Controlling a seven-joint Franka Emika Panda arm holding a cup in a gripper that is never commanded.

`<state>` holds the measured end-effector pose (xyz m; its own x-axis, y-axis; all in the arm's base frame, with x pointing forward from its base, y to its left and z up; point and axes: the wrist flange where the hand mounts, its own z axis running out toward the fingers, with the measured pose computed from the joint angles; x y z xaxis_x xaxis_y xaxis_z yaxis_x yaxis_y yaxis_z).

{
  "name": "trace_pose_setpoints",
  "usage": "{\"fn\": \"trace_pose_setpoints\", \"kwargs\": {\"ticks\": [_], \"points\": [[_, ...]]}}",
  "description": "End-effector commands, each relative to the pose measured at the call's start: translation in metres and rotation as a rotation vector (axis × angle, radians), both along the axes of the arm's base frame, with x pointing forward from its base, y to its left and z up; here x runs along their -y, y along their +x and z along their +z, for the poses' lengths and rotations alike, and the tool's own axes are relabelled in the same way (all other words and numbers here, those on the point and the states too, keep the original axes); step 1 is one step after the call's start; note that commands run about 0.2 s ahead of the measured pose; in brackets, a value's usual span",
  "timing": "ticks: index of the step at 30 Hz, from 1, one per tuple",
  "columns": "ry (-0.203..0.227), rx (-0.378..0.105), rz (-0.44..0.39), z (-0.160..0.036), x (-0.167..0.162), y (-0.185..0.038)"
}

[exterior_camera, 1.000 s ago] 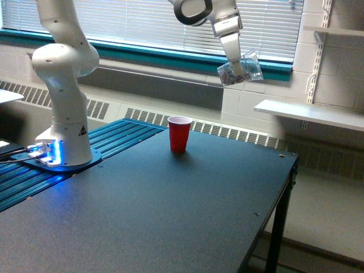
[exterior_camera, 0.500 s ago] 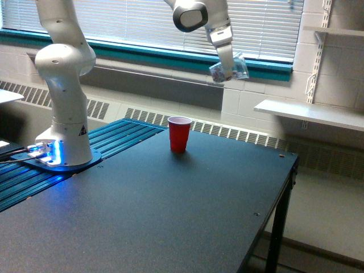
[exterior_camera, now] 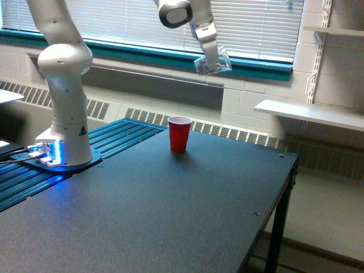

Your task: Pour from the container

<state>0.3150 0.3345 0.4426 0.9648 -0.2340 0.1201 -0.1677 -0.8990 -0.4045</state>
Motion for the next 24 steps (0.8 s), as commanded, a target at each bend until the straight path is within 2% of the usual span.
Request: {"fn": "trace_pose_setpoints", "kwargs": {"ticks": [1,9,22,24], "points": [[-0.011,-0.001,0.027,0.005,-0.002,-0.028],[-0.024,-0.058,0.043,-0.003,0.003,-0.049],[-0.029,-0.132,-0.068,-0.012,0.032,-0.060],[-0.043,-0.146,-0.078,-0.015,0.037,-0.063]]}}
